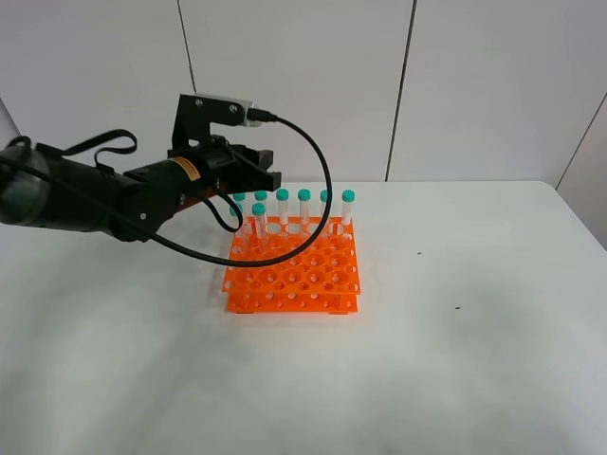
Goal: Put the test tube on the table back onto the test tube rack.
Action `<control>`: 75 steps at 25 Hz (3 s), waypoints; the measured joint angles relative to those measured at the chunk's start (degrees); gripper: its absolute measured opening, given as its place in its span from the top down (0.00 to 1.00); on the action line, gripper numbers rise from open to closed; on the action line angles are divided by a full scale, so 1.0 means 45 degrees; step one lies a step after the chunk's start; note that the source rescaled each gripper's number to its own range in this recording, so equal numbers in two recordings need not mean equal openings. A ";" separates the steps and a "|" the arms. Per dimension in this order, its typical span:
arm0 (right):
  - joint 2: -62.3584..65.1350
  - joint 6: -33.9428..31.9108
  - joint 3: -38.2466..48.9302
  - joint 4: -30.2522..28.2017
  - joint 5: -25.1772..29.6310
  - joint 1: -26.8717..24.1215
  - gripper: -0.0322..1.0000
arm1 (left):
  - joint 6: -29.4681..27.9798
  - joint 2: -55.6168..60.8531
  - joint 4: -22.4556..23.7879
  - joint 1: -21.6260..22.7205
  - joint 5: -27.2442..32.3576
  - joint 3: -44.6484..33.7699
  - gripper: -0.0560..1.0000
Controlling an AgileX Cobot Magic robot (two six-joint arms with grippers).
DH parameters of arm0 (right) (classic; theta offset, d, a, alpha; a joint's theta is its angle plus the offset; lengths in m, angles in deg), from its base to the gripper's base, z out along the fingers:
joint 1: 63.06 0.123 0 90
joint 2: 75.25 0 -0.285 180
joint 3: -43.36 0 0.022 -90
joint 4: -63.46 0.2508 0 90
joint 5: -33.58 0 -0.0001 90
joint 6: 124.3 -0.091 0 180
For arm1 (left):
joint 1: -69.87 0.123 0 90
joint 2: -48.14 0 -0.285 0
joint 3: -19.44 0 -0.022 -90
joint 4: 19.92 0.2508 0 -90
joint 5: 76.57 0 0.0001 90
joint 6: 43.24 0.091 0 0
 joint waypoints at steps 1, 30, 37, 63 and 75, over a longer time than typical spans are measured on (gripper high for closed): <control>0.0000 0.0000 0.0000 0.0000 0.0000 0.0000 0.01 | 0.0000 0.0323 0.0108 0.0000 0.0245 0.0000 0.39; 0.0000 0.0000 0.0000 0.0000 0.0000 0.0000 0.01 | 0.0948 -0.1470 -0.1278 0.3619 2.1343 0.8719 0.03; 0.0000 0.0000 0.0000 0.0000 0.0000 0.0000 0.01 | 0.0948 -0.1548 -0.1265 0.6002 2.2656 0.8719 0.03; 0.0000 -0.0013 0.0000 0.0000 0.0000 0.0000 0.01 | 0.1356 0.9165 -0.1283 0.6466 2.2999 -0.2118 0.03; 0.0000 -0.0013 0.0000 0.0000 0.0000 0.0000 0.01 | 0.1286 1.6846 -0.1283 0.6466 2.1669 -0.5874 0.03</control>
